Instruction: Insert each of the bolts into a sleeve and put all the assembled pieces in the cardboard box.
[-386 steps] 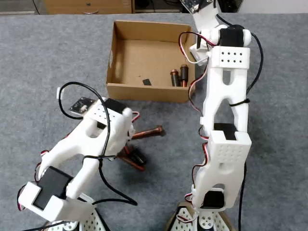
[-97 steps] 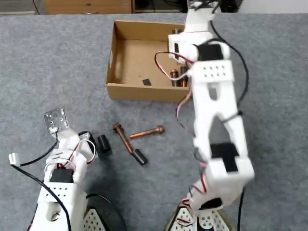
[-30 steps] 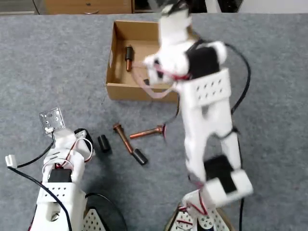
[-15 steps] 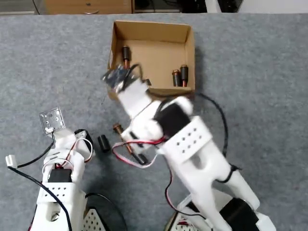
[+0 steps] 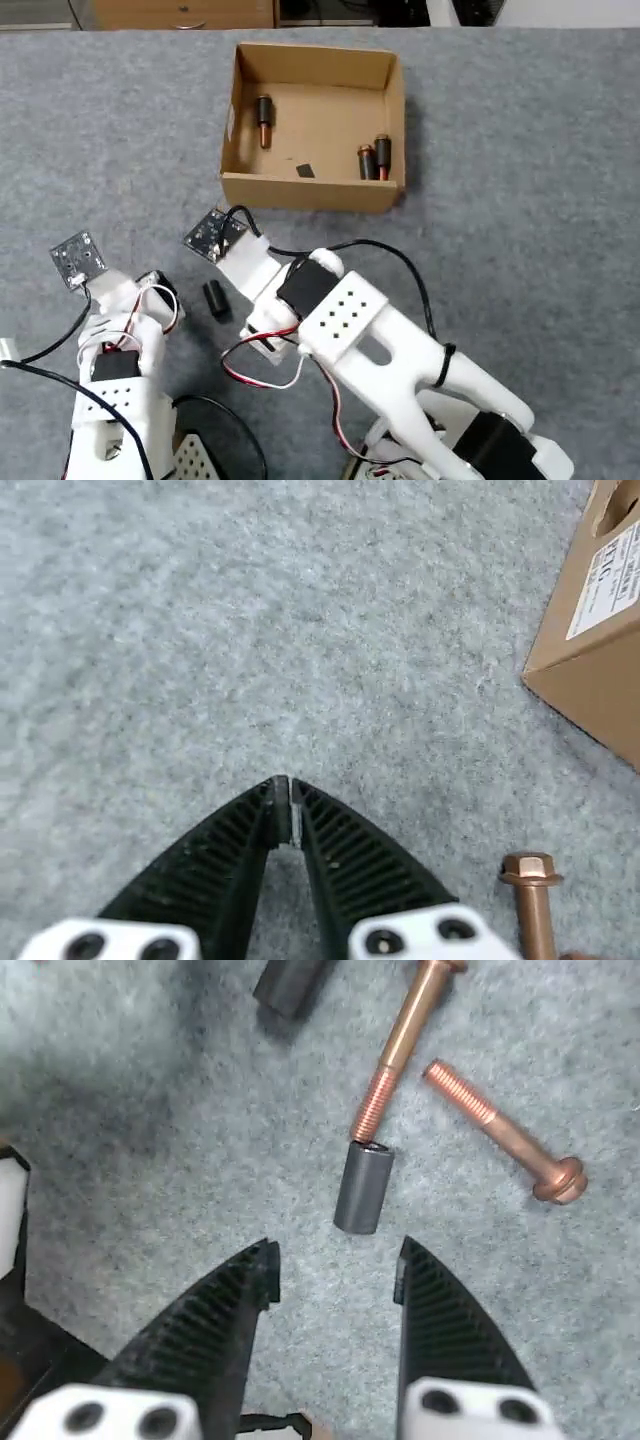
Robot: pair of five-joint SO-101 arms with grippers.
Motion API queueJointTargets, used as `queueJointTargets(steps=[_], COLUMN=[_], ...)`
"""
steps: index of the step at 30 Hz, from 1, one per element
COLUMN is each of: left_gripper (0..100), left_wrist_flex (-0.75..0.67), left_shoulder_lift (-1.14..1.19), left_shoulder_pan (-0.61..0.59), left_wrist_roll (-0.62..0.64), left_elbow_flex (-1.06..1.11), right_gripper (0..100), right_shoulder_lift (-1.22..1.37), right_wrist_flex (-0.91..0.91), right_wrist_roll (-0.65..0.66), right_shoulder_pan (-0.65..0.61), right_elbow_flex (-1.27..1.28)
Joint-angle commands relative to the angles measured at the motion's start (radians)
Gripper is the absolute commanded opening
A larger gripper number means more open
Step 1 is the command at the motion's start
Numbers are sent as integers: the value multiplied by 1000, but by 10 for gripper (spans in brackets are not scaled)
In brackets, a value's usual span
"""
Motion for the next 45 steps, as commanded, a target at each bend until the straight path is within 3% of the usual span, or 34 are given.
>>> queueJointTargets(steps=[1,11,22,40,42,45], left_gripper=[18,18,18,18,18,18], left_wrist_flex=[8,6,5,5,3,3], left_shoulder_lift=[-8,-8,-8,-8,-8,-8], left_shoulder_pan=[-8,-8,-6,-6,-6,-6], left_wrist_roll=[11,11,11,11,11,11], left_elbow_flex=[-26,-26,-26,-26,-26,-26], right_gripper=[182,182,182,180,155,19], right_shoulder_lift=[84,378,404,535,559,565], right_wrist_flex=[-37,-110,-261,-338,-334,-318], right_wrist_roll=[35,48,69,81,80,80], right_shoulder_pan=[1,50,68,96,96,96], right_elbow_flex=[1,-84,-12,39,22,4])
